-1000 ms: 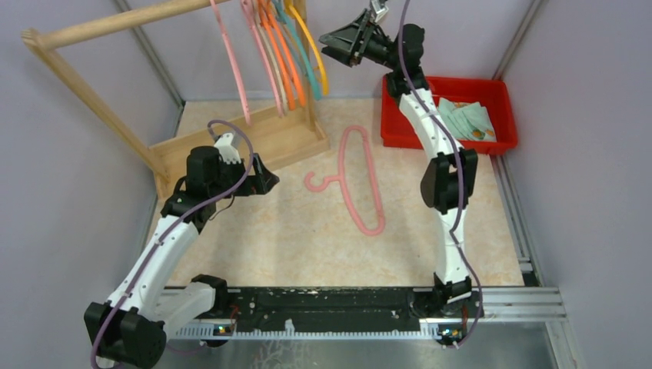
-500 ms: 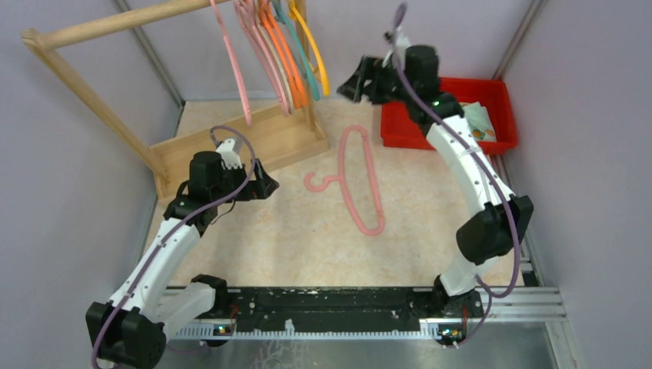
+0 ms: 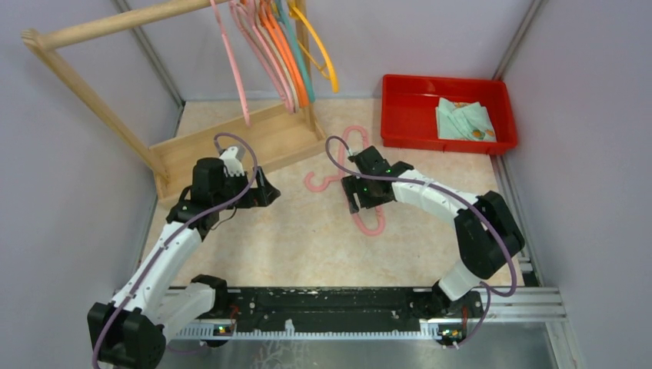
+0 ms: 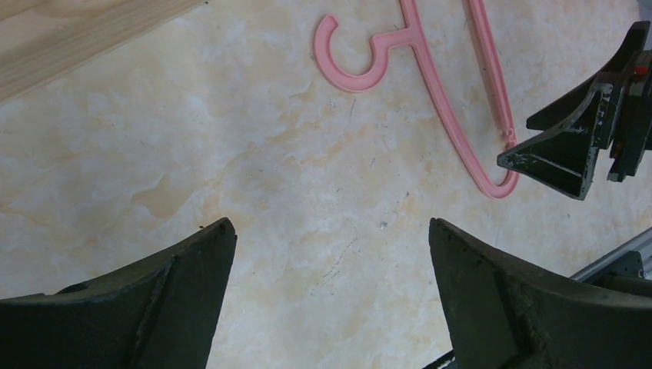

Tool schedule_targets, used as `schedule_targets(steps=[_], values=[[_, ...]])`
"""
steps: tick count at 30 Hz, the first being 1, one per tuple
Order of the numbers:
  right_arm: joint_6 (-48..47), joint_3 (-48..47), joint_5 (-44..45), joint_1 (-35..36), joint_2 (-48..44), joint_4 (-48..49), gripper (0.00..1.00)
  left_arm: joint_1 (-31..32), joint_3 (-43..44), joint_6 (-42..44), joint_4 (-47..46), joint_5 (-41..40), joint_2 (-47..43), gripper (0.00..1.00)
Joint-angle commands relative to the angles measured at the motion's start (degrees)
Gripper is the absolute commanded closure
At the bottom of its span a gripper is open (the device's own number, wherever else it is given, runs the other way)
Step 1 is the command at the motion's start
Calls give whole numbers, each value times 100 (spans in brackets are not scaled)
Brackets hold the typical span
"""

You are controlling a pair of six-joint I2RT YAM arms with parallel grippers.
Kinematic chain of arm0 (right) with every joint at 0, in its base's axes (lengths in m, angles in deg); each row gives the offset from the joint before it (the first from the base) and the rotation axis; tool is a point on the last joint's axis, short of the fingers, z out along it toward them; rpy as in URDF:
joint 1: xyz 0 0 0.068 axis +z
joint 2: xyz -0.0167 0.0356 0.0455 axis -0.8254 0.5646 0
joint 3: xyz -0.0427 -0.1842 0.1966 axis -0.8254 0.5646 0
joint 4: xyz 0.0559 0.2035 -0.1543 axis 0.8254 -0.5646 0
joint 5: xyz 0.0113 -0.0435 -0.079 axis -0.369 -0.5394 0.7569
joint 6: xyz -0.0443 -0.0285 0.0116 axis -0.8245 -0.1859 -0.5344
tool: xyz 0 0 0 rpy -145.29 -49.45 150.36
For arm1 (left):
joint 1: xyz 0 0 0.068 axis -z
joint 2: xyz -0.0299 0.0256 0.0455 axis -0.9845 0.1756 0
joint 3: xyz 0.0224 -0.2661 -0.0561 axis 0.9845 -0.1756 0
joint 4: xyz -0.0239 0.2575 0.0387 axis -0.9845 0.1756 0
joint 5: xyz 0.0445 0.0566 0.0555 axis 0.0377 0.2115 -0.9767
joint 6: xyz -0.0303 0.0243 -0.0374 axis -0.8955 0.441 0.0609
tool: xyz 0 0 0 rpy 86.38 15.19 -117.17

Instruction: Organize the hangers

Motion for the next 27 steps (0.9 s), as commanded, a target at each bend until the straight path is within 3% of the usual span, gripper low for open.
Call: schedule_targets(steps=[1, 7, 13, 23, 27], values=[[-26, -135, 521, 159, 59, 698, 26, -37, -146, -89, -52, 233, -226, 0], [144, -708, 1584, 175, 581, 818, 26, -39, -321, -132, 2, 187, -532, 0], [42, -1695, 2968, 92, 1575, 240, 26, -37, -336, -118, 186, 121, -717, 0], [0, -2225, 2337, -699, 2455, 225, 28, -37, -512, -332, 243, 59, -882, 0], [-137, -2353, 1998, -805, 2746, 227, 39, -37, -512, -336, 237, 54, -814, 0]])
